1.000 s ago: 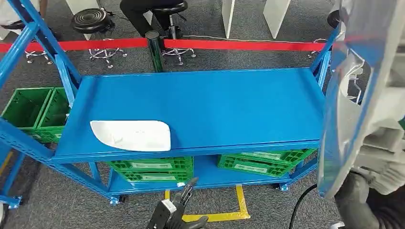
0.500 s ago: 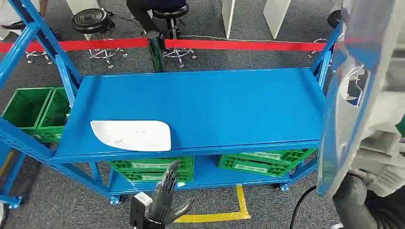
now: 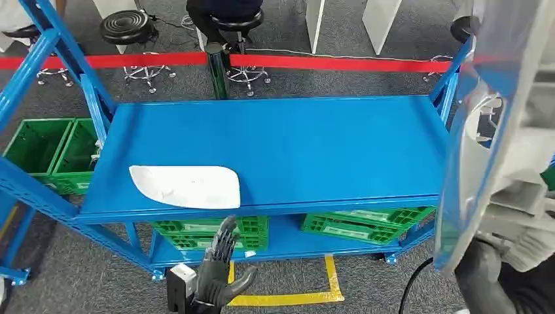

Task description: Take the parts from the cabinet and place them on the table.

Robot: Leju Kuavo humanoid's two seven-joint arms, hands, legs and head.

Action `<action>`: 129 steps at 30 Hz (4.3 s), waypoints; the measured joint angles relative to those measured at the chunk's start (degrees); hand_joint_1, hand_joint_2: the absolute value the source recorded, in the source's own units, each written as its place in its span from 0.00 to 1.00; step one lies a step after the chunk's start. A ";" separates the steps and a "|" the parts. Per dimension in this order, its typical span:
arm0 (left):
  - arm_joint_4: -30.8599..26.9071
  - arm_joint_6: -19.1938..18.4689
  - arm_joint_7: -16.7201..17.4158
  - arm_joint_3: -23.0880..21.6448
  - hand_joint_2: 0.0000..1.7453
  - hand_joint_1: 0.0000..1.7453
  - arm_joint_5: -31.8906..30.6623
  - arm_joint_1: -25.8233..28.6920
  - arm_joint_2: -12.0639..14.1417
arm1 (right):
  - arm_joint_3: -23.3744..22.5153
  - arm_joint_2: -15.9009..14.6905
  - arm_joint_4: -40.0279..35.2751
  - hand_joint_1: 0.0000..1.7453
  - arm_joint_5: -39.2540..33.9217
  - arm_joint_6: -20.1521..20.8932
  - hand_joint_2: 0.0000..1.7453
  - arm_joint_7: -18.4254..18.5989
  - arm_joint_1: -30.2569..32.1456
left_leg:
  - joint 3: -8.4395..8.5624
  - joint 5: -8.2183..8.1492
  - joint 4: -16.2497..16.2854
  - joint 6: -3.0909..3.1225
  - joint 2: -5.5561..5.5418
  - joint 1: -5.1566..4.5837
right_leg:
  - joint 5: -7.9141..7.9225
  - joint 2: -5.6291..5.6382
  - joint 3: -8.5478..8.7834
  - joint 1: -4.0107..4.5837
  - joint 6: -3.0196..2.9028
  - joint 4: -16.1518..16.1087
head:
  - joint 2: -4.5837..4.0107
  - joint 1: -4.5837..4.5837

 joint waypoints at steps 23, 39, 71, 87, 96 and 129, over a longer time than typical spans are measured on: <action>-1.20 0.02 0.04 0.81 1.00 0.00 0.33 0.47 0.20 | 0.13 0.11 0.02 1.00 0.09 -0.02 1.00 0.00 0.25 | -3.60 0.26 5.08 -4.62 0.31 1.41 | 3.66 -0.08 2.14 -0.29 -2.16 -5.20 | 0.00 -0.55; -1.11 -0.33 0.09 1.29 1.00 0.00 0.94 -0.01 -0.72 | -0.28 0.22 0.07 1.00 -4.86 -0.07 1.00 1.13 0.03 | -2.00 -1.26 3.42 -1.45 -0.36 -0.13 | 5.42 0.13 -0.70 0.67 -3.28 -2.01 | 0.00 -0.35; 1.49 -0.83 0.11 3.41 1.00 0.00 0.22 -0.86 -2.64 | -1.70 0.33 0.07 1.00 -6.36 -0.04 1.00 -0.26 0.22 | -6.80 4.60 2.66 -2.40 -0.02 0.67 | 1.01 -0.31 7.40 0.75 -2.31 -7.37 | 0.00 -0.02; 1.62 -0.96 0.11 3.91 1.00 0.00 -1.25 -0.57 -2.78 | -1.44 0.50 0.09 1.00 -4.72 -0.04 1.00 -0.46 0.57 | 2.97 -4.79 2.16 -3.85 -0.30 1.14 | 9.32 -1.03 -4.30 0.28 -1.28 -3.82 | 0.00 -0.68; 1.95 -0.33 0.11 4.09 1.00 0.00 -1.25 -0.43 -2.84 | -0.20 0.59 0.11 1.00 -4.77 -0.04 1.00 -0.04 0.09 | -3.51 0.95 2.05 -0.94 0.04 0.78 | -1.30 -0.81 -4.95 -0.08 0.06 11.95 | 0.00 -0.18; 2.45 0.81 0.11 4.07 1.00 0.00 -0.20 -0.50 -2.82 | 0.04 1.31 0.15 1.00 -5.31 -0.02 1.00 -0.68 0.17 | -3.69 1.75 1.51 -2.51 0.55 1.93 | 3.59 -0.65 3.19 -2.02 2.31 0.09 | 0.00 -0.70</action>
